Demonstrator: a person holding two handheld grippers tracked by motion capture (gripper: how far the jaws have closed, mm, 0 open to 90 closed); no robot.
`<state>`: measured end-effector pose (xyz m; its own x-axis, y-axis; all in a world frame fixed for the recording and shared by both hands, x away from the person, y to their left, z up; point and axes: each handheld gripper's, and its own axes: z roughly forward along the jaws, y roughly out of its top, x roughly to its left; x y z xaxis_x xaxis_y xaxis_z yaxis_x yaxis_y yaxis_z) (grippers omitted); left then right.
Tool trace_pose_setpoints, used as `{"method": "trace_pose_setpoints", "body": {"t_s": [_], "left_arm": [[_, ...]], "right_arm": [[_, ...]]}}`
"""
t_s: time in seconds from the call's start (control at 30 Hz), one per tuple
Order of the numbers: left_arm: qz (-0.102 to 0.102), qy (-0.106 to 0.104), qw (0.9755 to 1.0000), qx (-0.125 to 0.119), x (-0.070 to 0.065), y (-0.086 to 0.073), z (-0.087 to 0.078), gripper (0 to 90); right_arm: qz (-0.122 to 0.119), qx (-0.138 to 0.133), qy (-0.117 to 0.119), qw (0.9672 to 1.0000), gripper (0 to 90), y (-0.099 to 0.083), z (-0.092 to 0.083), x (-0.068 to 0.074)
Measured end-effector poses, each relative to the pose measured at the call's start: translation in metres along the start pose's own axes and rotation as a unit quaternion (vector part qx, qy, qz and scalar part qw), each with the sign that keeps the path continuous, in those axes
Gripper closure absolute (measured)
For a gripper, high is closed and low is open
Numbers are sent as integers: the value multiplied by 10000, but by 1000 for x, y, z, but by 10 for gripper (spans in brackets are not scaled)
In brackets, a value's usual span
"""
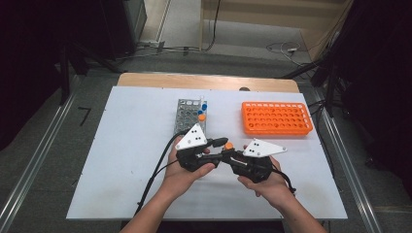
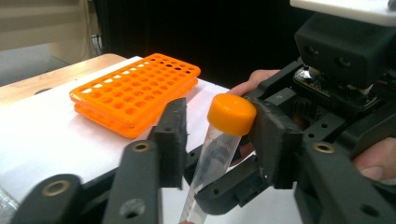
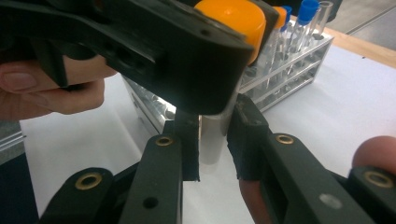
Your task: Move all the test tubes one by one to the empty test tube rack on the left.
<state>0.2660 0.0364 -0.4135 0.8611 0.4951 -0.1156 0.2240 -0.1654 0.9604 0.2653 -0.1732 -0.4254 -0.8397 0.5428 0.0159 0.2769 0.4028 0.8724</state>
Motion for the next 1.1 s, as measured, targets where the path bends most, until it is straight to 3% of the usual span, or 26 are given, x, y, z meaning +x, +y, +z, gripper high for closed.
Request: {"method": "trace_pose_setpoints", "body": {"t_s": [0.07, 0.27, 0.5, 0.6, 0.8, 1.1], "left_arm": [[57, -13, 10000, 23, -1, -1, 1, 686], [182, 154, 9997, 14, -1, 0, 0, 703], [-15, 447, 9989, -146, 14, 2, -6, 705], [-38, 650, 9977, -188, 24, 4, -10, 705], [-112, 1097, 9935, -280, 45, 7, -17, 706], [-226, 1602, 9858, -454, 73, 9, -20, 706]], "right_arm": [[20, 41, 20, 10000, 728, -1, 1, 0], [32, 40, 7, 10000, 711, -3, 1, 0], [-21, -193, 81, 9998, 430, -11, -12, -9], [53, -232, -45, 9997, 319, -21, -23, -18], [372, -271, -354, 9983, 156, -45, -48, -38], [619, -152, -553, 9964, 92, -76, -79, -56]]}}
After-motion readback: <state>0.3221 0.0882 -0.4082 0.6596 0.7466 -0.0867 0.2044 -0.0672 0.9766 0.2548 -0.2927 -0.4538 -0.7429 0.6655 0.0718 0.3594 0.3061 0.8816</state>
